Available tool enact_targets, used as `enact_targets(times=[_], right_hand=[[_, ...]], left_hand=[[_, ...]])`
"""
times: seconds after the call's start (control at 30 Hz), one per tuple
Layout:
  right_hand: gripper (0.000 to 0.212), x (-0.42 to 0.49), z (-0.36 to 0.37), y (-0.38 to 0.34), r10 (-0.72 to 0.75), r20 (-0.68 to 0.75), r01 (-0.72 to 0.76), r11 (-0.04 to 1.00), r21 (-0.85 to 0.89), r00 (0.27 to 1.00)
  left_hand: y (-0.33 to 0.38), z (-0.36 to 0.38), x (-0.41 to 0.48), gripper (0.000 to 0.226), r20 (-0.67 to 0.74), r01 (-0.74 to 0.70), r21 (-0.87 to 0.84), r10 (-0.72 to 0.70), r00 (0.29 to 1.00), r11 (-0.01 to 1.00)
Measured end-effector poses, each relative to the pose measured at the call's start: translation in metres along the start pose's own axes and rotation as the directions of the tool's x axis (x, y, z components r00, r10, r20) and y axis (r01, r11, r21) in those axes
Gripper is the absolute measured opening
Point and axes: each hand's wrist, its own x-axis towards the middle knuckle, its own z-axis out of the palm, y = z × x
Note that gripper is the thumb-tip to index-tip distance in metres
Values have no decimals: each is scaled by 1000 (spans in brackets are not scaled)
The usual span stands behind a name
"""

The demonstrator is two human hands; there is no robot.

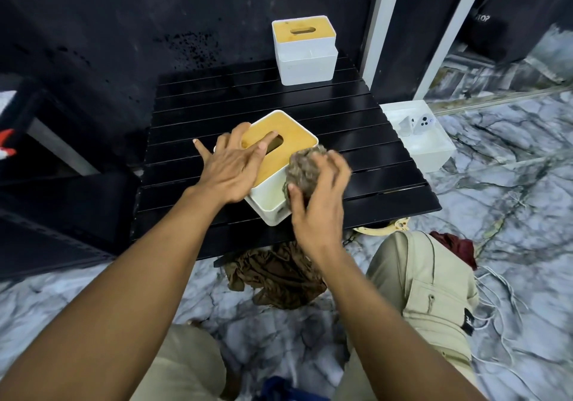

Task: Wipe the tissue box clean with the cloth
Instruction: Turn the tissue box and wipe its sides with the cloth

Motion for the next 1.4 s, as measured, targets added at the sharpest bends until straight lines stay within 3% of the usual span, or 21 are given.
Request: enact_targets(times=[0.13,0.3,0.47,0.53,0.6,0.67,0.73,0.87,0.93,1.07,1.23,1.33,1.4], right_hand=[[41,24,-2,3,-27,-28,20,972,-232,999],[28,11,2,10,-311,126,336,878,-340,942],[32,47,-24,11,-87,140,149,832,-535,986],[27,53,-26,14,-39,264,161,874,-459,964],[24,60,-35,16,121,285,-67,979,-191,951],[22,69,-49,12,338,193,-377,896,232,921],[21,75,-58,14,435,93,-432,801,415,896],[13,65,-51,29,418,-185,-339,874,347,889],[13,50,-42,41,420,-239,-344,889,301,876],[42,23,-27,63,303,48,-303,953,-18,952],[66,3,-25,56,131,95,-105,964,-245,987],[64,-3,-27,48,98,130,-67,973,-223,987],[59,-5,-29,40,-16,130,34,990,-138,991]], left_hand=[[5,2,-3,49,-8,16,7,-16,1000,1000],[8,2,-3,46,-30,39,10,-39,999,999],[5,2,-4,47,-19,34,23,-34,999,999],[4,2,-4,47,-24,27,29,-27,999,999],[3,1,-4,47,-25,19,39,-18,1000,999],[3,-1,-4,48,-19,11,51,-10,1000,999],[3,-1,-4,48,-13,5,54,-4,1000,999],[4,-3,-7,51,14,-7,68,6,1000,998],[3,-5,-8,59,38,-18,91,15,999,996],[5,-12,-10,84,139,-61,179,36,990,982],[8,-30,-11,91,194,3,77,-18,981,997],[0,-41,-8,88,265,122,-33,-109,958,992],[-5,-49,-9,82,317,246,-207,-173,933,947]])
